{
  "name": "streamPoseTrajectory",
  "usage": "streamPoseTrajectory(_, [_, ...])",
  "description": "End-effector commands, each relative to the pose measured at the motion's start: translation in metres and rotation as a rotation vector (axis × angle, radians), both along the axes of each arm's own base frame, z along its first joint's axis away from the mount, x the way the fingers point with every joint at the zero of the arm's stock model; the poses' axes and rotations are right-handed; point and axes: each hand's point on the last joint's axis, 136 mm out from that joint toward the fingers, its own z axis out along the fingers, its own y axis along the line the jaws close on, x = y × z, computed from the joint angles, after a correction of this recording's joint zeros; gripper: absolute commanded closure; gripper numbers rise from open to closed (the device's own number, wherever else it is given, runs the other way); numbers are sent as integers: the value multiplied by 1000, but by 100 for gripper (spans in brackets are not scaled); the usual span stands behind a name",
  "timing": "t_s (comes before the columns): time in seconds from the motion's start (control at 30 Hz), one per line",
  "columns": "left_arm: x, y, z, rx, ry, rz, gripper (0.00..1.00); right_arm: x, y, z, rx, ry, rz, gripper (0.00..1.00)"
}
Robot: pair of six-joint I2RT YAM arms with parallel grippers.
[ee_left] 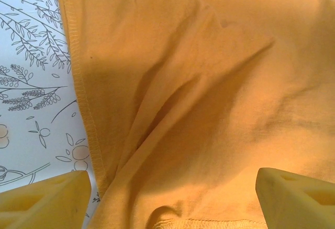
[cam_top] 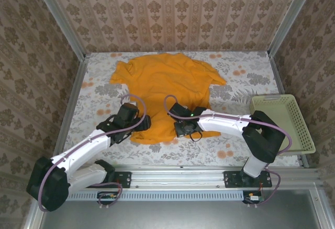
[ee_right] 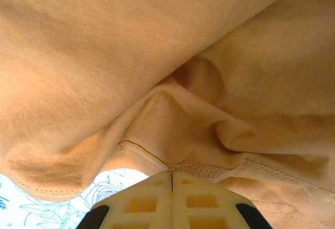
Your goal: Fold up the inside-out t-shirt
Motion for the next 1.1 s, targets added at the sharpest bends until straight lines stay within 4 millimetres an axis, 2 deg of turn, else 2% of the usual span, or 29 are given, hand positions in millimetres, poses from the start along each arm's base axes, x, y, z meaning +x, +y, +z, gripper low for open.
streamPoseTrajectory(0.0, [0,-8,3,-17,-11,-29,16,2,-2,15,-16,-28,2,100])
streamPoseTrajectory(0.17, [-2,-33,14,-6,-63,-138,16,-1,-8,61,52,-102,18,100])
streamPoseTrajectory(0.3, [-10,-70,36,-36,-176,-292,14,-8,-13,89,117,-141,29,100])
streamPoseTrajectory(0.33, [-14,-82,43,-40,-212,-336,14,-10,-11,88,125,-132,34,100])
streamPoseTrajectory(0.37, [-17,-90,49,-37,-246,-370,13,-12,-12,101,161,-152,34,100])
streamPoseTrajectory(0.47, [-33,-121,63,-25,-342,-496,6,-13,-9,116,217,-169,29,100])
streamPoseTrajectory(0.57, [-38,-143,62,-9,-355,-567,0,-14,-3,132,288,-190,29,100])
streamPoseTrajectory(0.7, [-40,-167,58,-8,-359,-618,0,-12,0,141,323,-209,27,100])
streamPoseTrajectory(0.8, [-28,-171,47,35,-348,-573,0,-12,0,145,328,-218,29,100])
streamPoseTrajectory(0.83, [-23,-171,44,47,-344,-556,1,-12,-1,146,330,-223,26,100])
streamPoseTrajectory(0.97, [-11,-175,35,44,-323,-514,17,-11,-12,147,323,-251,-4,100])
streamPoseTrajectory(1.07, [-7,-174,37,40,-335,-491,35,-10,-23,144,317,-258,-39,100])
